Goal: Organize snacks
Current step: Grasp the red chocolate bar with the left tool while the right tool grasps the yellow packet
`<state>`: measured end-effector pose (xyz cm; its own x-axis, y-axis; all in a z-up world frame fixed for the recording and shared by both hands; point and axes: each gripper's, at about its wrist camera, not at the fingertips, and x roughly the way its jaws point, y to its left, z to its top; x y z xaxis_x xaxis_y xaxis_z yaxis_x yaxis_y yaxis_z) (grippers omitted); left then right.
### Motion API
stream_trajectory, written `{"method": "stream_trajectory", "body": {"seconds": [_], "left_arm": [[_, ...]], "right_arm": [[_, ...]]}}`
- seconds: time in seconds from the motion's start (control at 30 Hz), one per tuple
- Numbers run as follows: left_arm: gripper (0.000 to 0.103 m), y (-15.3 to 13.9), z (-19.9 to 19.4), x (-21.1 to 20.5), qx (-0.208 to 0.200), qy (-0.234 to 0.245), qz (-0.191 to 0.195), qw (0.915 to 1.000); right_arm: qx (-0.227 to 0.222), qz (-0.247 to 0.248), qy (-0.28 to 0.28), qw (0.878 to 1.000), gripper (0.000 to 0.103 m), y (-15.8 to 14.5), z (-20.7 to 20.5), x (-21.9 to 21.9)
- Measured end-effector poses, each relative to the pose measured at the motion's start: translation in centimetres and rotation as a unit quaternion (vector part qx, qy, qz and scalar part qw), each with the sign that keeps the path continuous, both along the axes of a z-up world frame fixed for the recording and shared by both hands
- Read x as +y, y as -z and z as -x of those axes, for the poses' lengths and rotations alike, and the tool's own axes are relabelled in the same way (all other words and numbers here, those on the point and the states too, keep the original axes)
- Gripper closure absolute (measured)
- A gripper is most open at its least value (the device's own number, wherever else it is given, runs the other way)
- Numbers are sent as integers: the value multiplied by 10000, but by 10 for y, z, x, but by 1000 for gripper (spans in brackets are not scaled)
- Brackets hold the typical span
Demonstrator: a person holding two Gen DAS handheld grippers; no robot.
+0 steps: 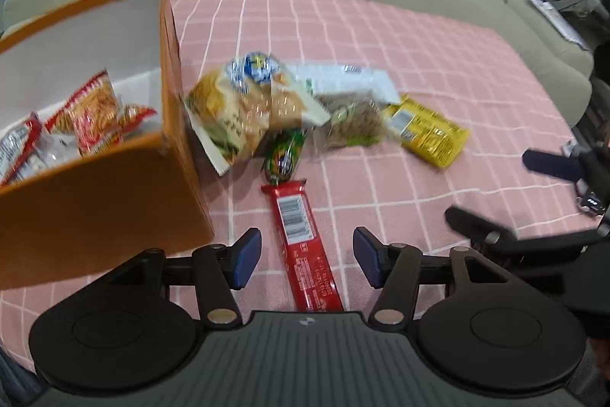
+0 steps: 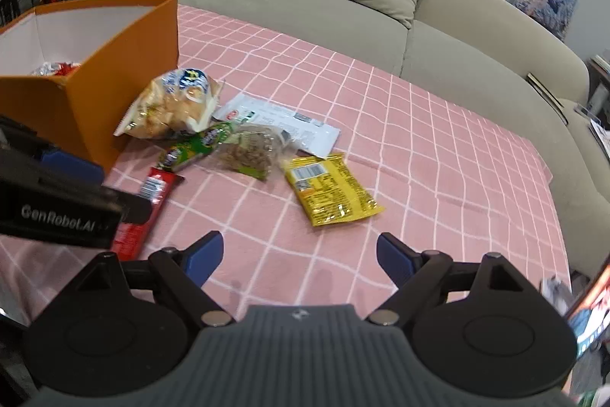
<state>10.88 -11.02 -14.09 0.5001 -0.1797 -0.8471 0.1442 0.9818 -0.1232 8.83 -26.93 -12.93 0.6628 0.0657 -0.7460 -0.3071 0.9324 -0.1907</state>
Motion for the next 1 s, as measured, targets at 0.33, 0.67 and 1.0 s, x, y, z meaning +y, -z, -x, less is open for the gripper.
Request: {"method": "stream_trajectory", "body": {"seconds": [0.33,0.67,1.0], "left_arm": [[54,18,-11,-13,242,-25,-265,9994],[65,25,-20,-19,391,14,-385,9985],[72,23,-21,-18,367,117,-380,9985]], "right_arm": [[96,58,-450,9989,18,24,-43,-15],[278,21,-730,9969,19,46,-98,-17],[647,-559,-334,9958,41,52,-102,-19]]}}
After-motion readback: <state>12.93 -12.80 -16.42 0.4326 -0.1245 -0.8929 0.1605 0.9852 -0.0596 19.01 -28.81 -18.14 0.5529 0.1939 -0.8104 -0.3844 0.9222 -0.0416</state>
